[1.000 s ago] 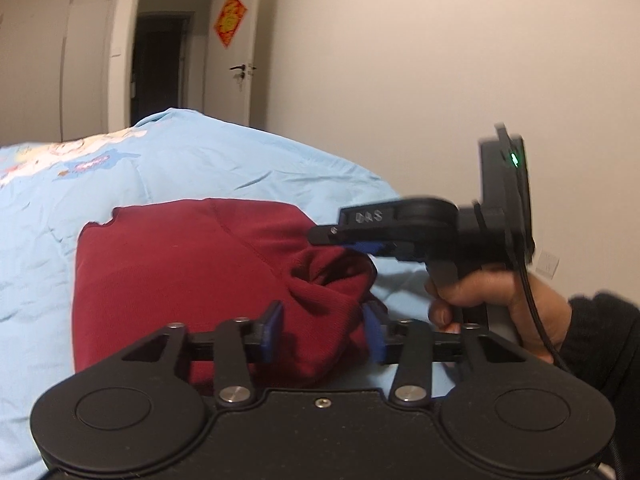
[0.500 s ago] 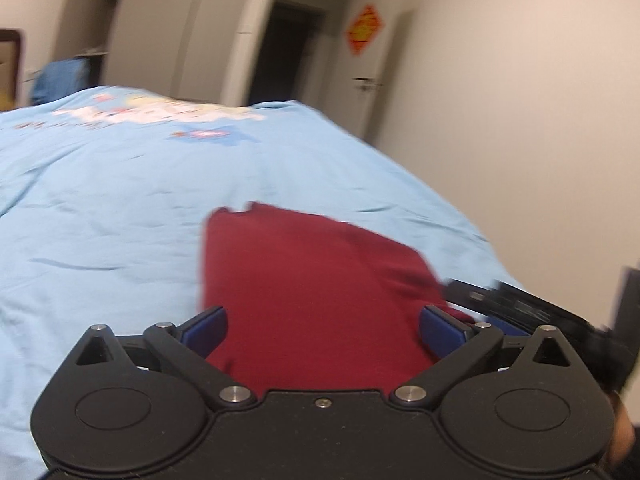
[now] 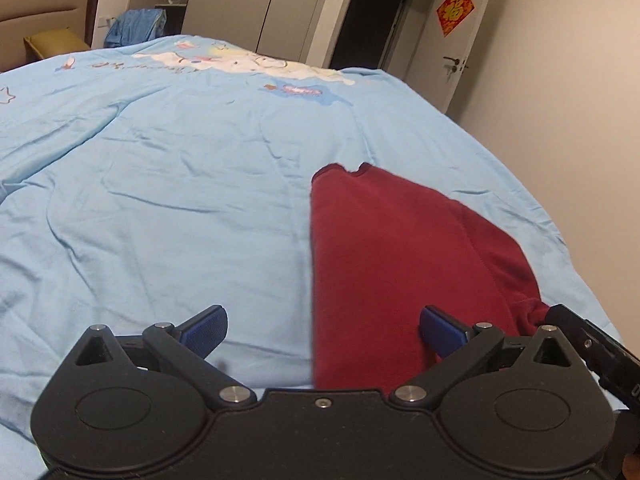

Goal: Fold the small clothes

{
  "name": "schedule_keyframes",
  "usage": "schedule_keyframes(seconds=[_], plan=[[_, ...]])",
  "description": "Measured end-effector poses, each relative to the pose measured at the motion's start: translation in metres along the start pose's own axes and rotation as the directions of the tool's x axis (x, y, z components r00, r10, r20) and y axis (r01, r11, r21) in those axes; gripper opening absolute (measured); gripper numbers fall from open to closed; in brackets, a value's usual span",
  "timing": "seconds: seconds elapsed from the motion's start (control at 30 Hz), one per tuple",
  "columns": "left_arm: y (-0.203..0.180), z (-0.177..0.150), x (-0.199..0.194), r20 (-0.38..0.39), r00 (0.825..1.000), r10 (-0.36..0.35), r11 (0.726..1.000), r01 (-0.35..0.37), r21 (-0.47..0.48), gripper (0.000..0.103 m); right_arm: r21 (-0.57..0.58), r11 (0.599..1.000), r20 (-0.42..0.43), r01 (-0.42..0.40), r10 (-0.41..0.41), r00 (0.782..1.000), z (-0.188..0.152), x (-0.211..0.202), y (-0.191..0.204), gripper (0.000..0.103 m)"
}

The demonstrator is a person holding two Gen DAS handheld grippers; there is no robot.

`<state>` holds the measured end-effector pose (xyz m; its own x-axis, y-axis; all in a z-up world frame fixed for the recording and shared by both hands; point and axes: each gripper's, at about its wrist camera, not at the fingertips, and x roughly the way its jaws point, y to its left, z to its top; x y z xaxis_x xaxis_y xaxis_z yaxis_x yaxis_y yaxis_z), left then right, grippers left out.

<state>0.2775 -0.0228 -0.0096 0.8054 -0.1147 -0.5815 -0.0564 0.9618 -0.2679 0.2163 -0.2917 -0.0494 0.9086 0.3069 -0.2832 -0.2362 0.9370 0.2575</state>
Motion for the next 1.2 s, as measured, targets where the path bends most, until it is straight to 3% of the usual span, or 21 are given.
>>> schedule_keyframes(seconds=[0.1,0.33,0.47,0.7,0.87,1.07,1.2], plan=[[0.004,-0.004,0.002,-0.020,1.000,-0.005,1.000,0.005,-0.020,0.102,-0.022,1.000,-0.025,0.009,-0.010,1.000,-0.004,0.005,0.008,0.103],[0.011,-0.013,0.007,-0.051,0.999,-0.011,0.999,0.009,-0.039,0.102,-0.010,0.991,-0.107,0.135,-0.135,0.985,-0.021,0.013,-0.005,0.103],[0.012,-0.019,0.009,-0.053,0.998,-0.020,0.999,0.019,-0.032,0.102,0.053,0.989,-0.136,0.137,-0.129,0.982,-0.037,0.008,-0.025,0.103],[0.011,-0.024,0.007,-0.040,0.999,-0.009,1.000,0.008,-0.015,0.102,0.062,0.992,-0.101,0.111,-0.104,0.989,-0.042,-0.006,-0.026,0.103],[0.009,-0.025,0.006,-0.034,0.999,-0.002,1.000,0.001,-0.013,0.102,0.137,0.988,-0.056,0.078,-0.071,0.996,-0.030,-0.012,-0.034,0.103],[0.007,-0.026,0.004,-0.032,0.999,0.004,1.000,-0.005,-0.009,0.102,0.248,0.964,-0.063,0.091,-0.078,0.995,-0.014,0.004,-0.049,0.102],[0.007,-0.026,0.004,-0.032,0.999,0.005,1.000,-0.005,-0.008,0.103,0.186,0.972,-0.065,0.144,-0.134,0.989,-0.013,0.004,-0.046,0.088]])
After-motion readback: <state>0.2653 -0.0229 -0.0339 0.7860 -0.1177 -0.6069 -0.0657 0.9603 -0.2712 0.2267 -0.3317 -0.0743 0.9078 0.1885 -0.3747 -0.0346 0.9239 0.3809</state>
